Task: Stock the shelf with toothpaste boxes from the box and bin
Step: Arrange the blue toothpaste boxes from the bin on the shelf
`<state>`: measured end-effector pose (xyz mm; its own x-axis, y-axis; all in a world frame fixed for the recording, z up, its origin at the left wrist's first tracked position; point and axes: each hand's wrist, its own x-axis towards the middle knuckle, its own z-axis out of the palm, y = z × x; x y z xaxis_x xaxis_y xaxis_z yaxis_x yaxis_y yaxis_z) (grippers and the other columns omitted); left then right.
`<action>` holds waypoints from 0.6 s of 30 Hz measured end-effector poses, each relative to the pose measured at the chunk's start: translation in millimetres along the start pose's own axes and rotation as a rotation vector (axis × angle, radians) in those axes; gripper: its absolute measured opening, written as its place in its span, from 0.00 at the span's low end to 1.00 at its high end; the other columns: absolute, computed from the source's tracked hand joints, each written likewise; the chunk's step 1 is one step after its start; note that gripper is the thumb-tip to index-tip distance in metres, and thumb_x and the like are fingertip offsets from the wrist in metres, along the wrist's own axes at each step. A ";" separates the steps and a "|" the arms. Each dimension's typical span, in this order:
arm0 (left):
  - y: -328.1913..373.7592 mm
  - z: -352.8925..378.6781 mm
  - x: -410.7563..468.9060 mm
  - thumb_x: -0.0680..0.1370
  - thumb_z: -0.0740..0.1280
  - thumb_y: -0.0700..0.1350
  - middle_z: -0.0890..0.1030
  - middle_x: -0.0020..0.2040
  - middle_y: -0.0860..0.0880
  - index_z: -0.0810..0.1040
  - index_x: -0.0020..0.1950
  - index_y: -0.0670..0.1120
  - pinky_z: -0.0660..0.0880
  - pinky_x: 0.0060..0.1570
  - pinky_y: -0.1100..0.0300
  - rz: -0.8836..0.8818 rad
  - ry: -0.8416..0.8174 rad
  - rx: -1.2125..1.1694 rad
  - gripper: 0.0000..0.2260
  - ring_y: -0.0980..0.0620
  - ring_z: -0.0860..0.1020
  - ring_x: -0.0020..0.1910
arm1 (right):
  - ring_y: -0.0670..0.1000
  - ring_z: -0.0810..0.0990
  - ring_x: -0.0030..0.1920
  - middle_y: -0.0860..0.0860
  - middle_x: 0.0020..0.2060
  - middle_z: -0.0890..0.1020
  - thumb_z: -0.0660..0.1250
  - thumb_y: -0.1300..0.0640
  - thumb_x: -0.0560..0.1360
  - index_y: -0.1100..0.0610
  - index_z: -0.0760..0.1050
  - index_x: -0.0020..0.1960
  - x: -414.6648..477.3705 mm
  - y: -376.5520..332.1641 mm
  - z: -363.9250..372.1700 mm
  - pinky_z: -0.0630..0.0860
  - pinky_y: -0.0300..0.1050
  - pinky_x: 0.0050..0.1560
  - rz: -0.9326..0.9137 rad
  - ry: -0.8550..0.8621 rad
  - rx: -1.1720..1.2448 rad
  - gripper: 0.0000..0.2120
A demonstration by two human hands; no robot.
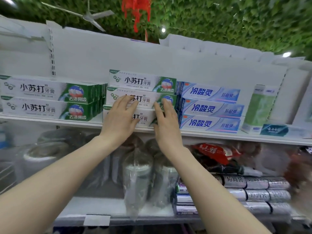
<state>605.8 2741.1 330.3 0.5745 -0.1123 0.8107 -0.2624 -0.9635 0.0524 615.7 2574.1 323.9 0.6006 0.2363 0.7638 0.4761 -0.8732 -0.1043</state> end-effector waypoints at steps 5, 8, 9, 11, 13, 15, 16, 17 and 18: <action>36.2 4.8 1.8 0.77 0.69 0.46 0.67 0.73 0.42 0.67 0.73 0.42 0.66 0.69 0.48 0.068 0.007 -0.102 0.26 0.43 0.63 0.72 | 0.59 0.54 0.78 0.59 0.78 0.58 0.66 0.72 0.73 0.58 0.56 0.79 -22.7 34.2 -11.7 0.52 0.51 0.77 0.035 0.166 -0.035 0.38; 67.2 10.3 8.1 0.76 0.70 0.43 0.70 0.69 0.41 0.71 0.71 0.40 0.72 0.64 0.46 0.161 0.018 -0.143 0.24 0.41 0.68 0.69 | 0.60 0.54 0.78 0.60 0.78 0.57 0.67 0.70 0.73 0.61 0.54 0.79 -31.7 73.6 -29.6 0.50 0.51 0.76 0.080 0.196 -0.139 0.38; 78.3 13.6 11.6 0.76 0.70 0.42 0.71 0.69 0.41 0.71 0.70 0.40 0.73 0.63 0.46 0.183 0.017 -0.148 0.24 0.41 0.69 0.68 | 0.60 0.54 0.78 0.61 0.78 0.57 0.67 0.70 0.73 0.61 0.54 0.79 -31.9 88.8 -37.6 0.50 0.51 0.76 0.106 0.196 -0.166 0.39; 98.5 22.0 16.8 0.74 0.72 0.39 0.70 0.70 0.41 0.70 0.71 0.40 0.73 0.63 0.45 0.225 -0.009 -0.117 0.27 0.41 0.69 0.69 | 0.60 0.53 0.78 0.60 0.78 0.55 0.68 0.67 0.74 0.60 0.53 0.79 -31.7 117.4 -50.4 0.50 0.52 0.76 0.155 0.173 -0.191 0.39; 118.4 32.0 21.9 0.71 0.74 0.37 0.69 0.71 0.40 0.69 0.72 0.40 0.73 0.61 0.46 0.248 -0.031 -0.100 0.30 0.39 0.70 0.68 | 0.61 0.51 0.78 0.60 0.79 0.53 0.68 0.62 0.76 0.58 0.53 0.79 -30.7 142.7 -64.0 0.50 0.55 0.77 0.187 0.128 -0.200 0.38; 136.2 43.6 28.9 0.68 0.76 0.35 0.71 0.69 0.37 0.70 0.71 0.40 0.74 0.59 0.47 0.263 -0.029 -0.090 0.33 0.37 0.72 0.66 | 0.63 0.49 0.78 0.60 0.79 0.52 0.68 0.59 0.76 0.56 0.53 0.79 -29.6 166.0 -76.5 0.50 0.56 0.77 0.202 0.100 -0.221 0.37; 145.3 48.9 33.2 0.66 0.78 0.35 0.72 0.67 0.36 0.71 0.70 0.39 0.75 0.58 0.46 0.269 -0.021 -0.076 0.34 0.36 0.73 0.64 | 0.63 0.49 0.78 0.60 0.79 0.51 0.68 0.58 0.76 0.55 0.54 0.79 -29.3 178.2 -81.4 0.50 0.56 0.77 0.202 0.084 -0.236 0.37; 154.5 54.9 37.5 0.64 0.79 0.34 0.74 0.66 0.36 0.73 0.68 0.39 0.75 0.58 0.46 0.273 0.004 -0.060 0.33 0.36 0.74 0.64 | 0.64 0.49 0.78 0.59 0.79 0.51 0.69 0.57 0.76 0.54 0.54 0.79 -29.4 190.5 -85.8 0.50 0.57 0.76 0.192 0.061 -0.252 0.37; 162.7 59.2 41.5 0.63 0.79 0.35 0.75 0.64 0.36 0.74 0.67 0.38 0.76 0.57 0.46 0.275 0.024 -0.035 0.33 0.36 0.74 0.63 | 0.64 0.48 0.78 0.59 0.79 0.50 0.69 0.55 0.76 0.53 0.54 0.79 -29.1 201.6 -89.3 0.50 0.58 0.76 0.179 0.038 -0.265 0.38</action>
<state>632.8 2565.3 337.9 0.4593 -0.3622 0.8111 -0.4329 -0.8886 -0.1517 636.8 2353.2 337.4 0.6328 0.0573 0.7722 0.1786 -0.9812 -0.0736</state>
